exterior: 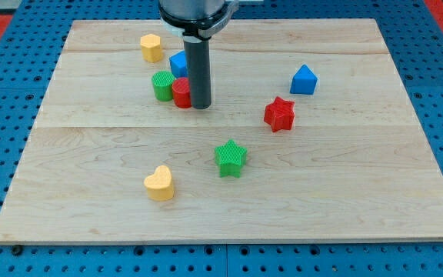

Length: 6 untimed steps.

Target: Push the blue cube close to the top right of the green circle

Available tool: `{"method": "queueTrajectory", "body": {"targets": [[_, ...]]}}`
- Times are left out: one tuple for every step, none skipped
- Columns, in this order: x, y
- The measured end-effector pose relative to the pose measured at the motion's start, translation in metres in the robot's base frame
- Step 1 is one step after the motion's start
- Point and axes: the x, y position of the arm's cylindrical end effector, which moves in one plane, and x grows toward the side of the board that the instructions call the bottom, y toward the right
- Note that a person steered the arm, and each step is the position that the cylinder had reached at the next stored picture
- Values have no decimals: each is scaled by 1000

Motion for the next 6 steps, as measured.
{"method": "queueTrajectory", "body": {"targets": [[-6,-9],[-11,-6],[-23,14],[-73,54],[-104,32],[-106,-19]]}}
